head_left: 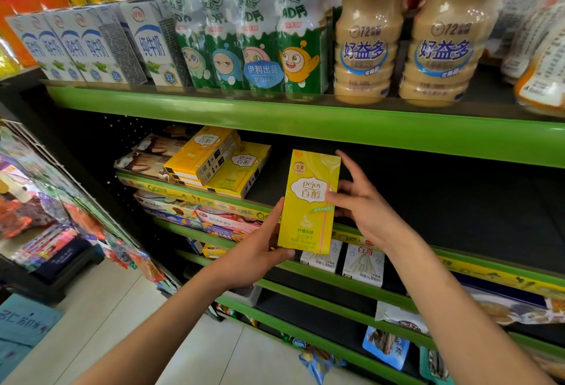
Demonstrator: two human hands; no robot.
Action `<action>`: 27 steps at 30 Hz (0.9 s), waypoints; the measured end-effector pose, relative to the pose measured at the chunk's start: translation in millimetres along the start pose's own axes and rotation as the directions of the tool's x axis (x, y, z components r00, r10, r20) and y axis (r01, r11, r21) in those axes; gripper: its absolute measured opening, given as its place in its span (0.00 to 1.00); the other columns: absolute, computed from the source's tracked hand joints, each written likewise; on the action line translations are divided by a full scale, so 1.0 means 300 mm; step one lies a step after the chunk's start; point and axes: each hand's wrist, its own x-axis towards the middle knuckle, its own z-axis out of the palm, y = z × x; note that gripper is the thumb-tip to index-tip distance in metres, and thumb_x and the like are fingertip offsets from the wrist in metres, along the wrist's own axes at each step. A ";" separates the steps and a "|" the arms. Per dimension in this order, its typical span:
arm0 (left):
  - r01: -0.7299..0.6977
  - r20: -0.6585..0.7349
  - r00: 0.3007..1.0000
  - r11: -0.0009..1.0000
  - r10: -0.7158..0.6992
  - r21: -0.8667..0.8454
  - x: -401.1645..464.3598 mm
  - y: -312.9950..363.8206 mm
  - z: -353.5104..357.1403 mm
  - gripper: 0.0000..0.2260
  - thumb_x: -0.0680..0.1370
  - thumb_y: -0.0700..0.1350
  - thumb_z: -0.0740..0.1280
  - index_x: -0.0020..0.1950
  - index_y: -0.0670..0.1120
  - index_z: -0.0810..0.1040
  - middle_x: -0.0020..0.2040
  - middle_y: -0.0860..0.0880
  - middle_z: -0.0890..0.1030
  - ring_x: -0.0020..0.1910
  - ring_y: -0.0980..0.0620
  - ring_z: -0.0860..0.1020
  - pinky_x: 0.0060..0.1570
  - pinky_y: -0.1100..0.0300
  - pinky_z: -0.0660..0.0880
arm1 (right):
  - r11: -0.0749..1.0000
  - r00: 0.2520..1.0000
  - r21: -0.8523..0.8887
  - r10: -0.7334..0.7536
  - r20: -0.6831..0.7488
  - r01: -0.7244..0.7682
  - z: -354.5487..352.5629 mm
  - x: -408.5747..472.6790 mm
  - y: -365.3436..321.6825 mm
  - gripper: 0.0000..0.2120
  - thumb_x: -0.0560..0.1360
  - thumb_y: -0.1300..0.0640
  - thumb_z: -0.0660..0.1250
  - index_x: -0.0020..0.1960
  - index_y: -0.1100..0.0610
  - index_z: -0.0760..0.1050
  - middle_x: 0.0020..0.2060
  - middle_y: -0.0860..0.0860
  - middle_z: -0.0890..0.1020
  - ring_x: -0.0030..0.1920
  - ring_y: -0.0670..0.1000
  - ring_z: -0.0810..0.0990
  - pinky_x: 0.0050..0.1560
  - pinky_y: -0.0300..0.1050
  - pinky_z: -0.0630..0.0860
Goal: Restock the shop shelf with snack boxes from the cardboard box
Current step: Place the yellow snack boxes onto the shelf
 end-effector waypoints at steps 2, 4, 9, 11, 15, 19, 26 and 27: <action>0.000 -0.002 1.000 1.000 0.000 0.008 0.003 0.001 0.001 0.42 0.79 0.46 0.68 0.76 0.70 0.41 0.71 0.62 0.72 0.70 0.58 0.71 0.70 0.39 0.67 | 1.000 1.000 0.003 0.009 -0.001 -0.009 -0.001 0.000 -0.002 0.39 0.74 0.69 0.68 0.69 0.31 0.61 0.49 0.53 0.84 0.53 0.56 0.84 0.61 0.64 0.75; -0.006 0.001 1.000 1.000 0.006 0.012 0.006 0.002 0.003 0.42 0.78 0.47 0.68 0.76 0.70 0.40 0.71 0.63 0.72 0.71 0.58 0.70 0.70 0.39 0.66 | 1.000 1.000 0.008 0.017 -0.004 -0.017 -0.003 0.002 -0.002 0.40 0.74 0.70 0.69 0.70 0.32 0.61 0.51 0.55 0.83 0.54 0.57 0.83 0.61 0.66 0.74; 0.001 0.008 1.000 1.000 -0.001 0.014 0.011 0.002 0.000 0.42 0.78 0.48 0.68 0.76 0.71 0.40 0.71 0.63 0.72 0.71 0.59 0.70 0.71 0.40 0.66 | 1.000 1.000 0.018 0.023 -0.011 -0.023 -0.004 0.006 0.005 0.40 0.74 0.70 0.69 0.68 0.30 0.61 0.50 0.54 0.83 0.54 0.57 0.83 0.61 0.68 0.73; 0.002 0.009 1.000 1.000 -0.002 0.017 0.012 0.001 -0.003 0.42 0.78 0.47 0.68 0.76 0.71 0.41 0.70 0.63 0.72 0.70 0.60 0.70 0.71 0.41 0.66 | 0.999 1.000 0.026 0.024 -0.014 -0.023 -0.004 0.010 0.007 0.41 0.73 0.69 0.70 0.68 0.29 0.62 0.50 0.53 0.84 0.54 0.57 0.84 0.61 0.68 0.73; 0.001 0.006 1.000 1.000 -0.001 0.031 0.016 0.005 -0.006 0.42 0.78 0.46 0.68 0.76 0.71 0.41 0.70 0.63 0.73 0.70 0.58 0.71 0.70 0.42 0.67 | 0.999 1.000 0.039 0.020 -0.004 -0.020 -0.008 0.015 0.013 0.41 0.73 0.69 0.70 0.69 0.30 0.60 0.48 0.50 0.85 0.53 0.55 0.84 0.60 0.64 0.75; 0.001 0.008 1.000 0.999 -0.001 0.034 0.017 0.010 -0.008 0.41 0.78 0.47 0.68 0.76 0.71 0.42 0.69 0.63 0.74 0.70 0.60 0.71 0.71 0.42 0.66 | 0.999 1.000 0.043 0.025 0.003 -0.025 -0.013 0.017 0.022 0.43 0.74 0.68 0.70 0.76 0.35 0.57 0.49 0.51 0.85 0.53 0.55 0.84 0.58 0.62 0.76; 0.011 -0.003 1.000 0.999 -0.011 0.045 0.023 0.011 -0.014 0.41 0.78 0.47 0.69 0.76 0.71 0.43 0.68 0.64 0.74 0.69 0.60 0.72 0.69 0.42 0.69 | 0.998 0.998 0.036 0.057 -0.016 -0.056 -0.014 0.025 0.029 0.43 0.73 0.69 0.70 0.78 0.41 0.55 0.52 0.55 0.84 0.51 0.54 0.84 0.48 0.51 0.78; 0.012 -0.003 1.000 0.999 -0.011 0.040 0.026 0.010 -0.016 0.41 0.78 0.47 0.69 0.76 0.71 0.44 0.68 0.64 0.74 0.69 0.60 0.72 0.69 0.43 0.69 | 0.997 0.997 0.038 0.067 -0.031 -0.066 -0.012 0.025 0.028 0.41 0.73 0.69 0.70 0.77 0.45 0.56 0.52 0.56 0.84 0.49 0.54 0.84 0.45 0.49 0.78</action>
